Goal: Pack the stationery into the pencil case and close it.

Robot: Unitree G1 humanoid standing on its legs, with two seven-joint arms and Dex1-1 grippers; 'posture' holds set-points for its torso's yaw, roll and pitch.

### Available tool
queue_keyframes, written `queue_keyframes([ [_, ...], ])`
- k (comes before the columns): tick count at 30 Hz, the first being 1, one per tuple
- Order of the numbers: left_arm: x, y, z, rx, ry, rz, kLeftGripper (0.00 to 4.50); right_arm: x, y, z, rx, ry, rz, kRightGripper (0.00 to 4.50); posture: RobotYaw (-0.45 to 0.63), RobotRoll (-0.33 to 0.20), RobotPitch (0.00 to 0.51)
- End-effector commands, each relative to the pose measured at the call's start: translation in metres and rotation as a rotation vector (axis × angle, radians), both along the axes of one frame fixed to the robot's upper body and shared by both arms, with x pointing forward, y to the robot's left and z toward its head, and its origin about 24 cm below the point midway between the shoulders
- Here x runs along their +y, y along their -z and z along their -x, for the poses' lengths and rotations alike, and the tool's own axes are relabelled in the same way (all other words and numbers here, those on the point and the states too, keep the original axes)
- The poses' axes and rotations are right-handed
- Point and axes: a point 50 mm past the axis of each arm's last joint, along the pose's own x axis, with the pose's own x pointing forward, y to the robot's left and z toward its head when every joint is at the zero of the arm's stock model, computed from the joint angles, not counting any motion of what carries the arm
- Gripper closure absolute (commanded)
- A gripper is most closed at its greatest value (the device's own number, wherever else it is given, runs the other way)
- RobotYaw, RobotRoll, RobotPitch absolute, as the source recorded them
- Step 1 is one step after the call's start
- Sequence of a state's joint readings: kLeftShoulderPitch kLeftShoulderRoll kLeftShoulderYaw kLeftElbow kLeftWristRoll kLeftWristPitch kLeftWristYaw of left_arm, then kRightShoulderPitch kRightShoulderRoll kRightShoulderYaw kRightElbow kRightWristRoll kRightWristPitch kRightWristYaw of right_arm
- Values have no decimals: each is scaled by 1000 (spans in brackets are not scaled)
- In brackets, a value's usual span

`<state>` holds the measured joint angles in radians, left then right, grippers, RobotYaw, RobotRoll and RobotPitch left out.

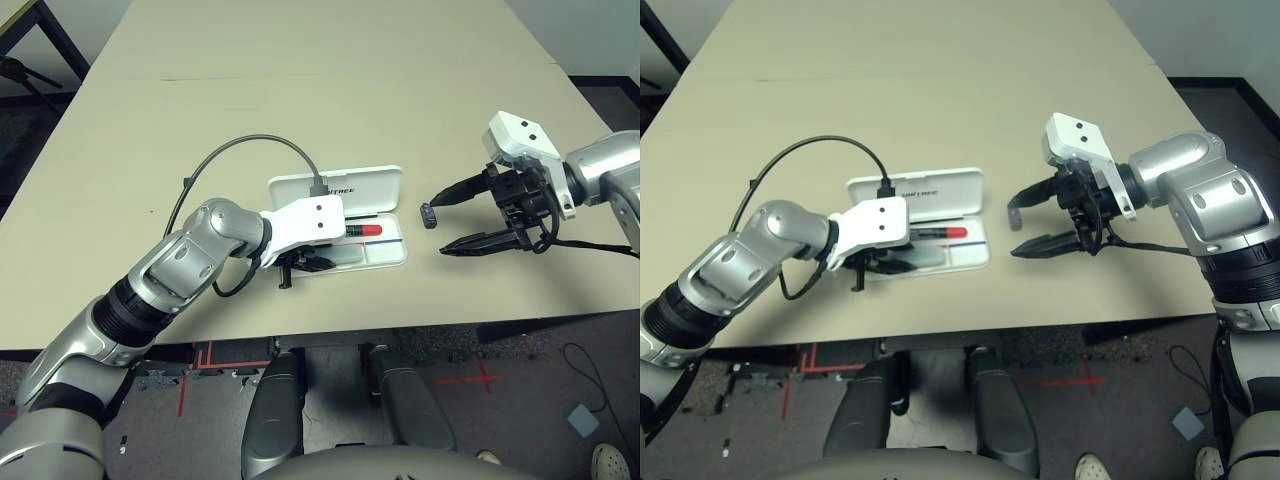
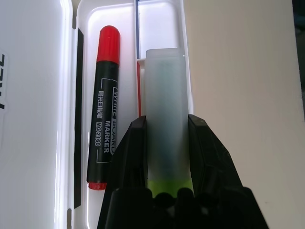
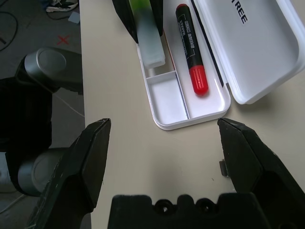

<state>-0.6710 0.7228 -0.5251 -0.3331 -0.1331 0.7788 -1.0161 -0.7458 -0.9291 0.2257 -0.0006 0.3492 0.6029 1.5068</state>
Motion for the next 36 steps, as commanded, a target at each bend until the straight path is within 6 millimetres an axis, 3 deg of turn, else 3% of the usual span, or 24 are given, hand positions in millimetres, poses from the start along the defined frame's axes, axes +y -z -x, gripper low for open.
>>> queue_keyframes([
  [1,1,0,-1,-3,-3,-23,2650,0,4,1,2,5,16,0,-9,0,217],
  [8,16,-10,4,13,11,-24,20,-4,4,-1,3,31,10,0,-8,0,214],
  [14,38,-36,9,-35,-1,6,20,-12,-6,-7,-33,200,-65,0,6,0,208],
  [21,56,-52,15,-78,9,29,20,-20,-10,-13,-134,619,-129,0,7,0,211],
  [28,60,-59,12,-112,23,43,20,0,14,-8,-56,1002,-103,0,-29,0,226],
  [36,65,-76,9,-159,81,-1,20,12,43,-7,29,1244,-77,0,-36,0,232],
])
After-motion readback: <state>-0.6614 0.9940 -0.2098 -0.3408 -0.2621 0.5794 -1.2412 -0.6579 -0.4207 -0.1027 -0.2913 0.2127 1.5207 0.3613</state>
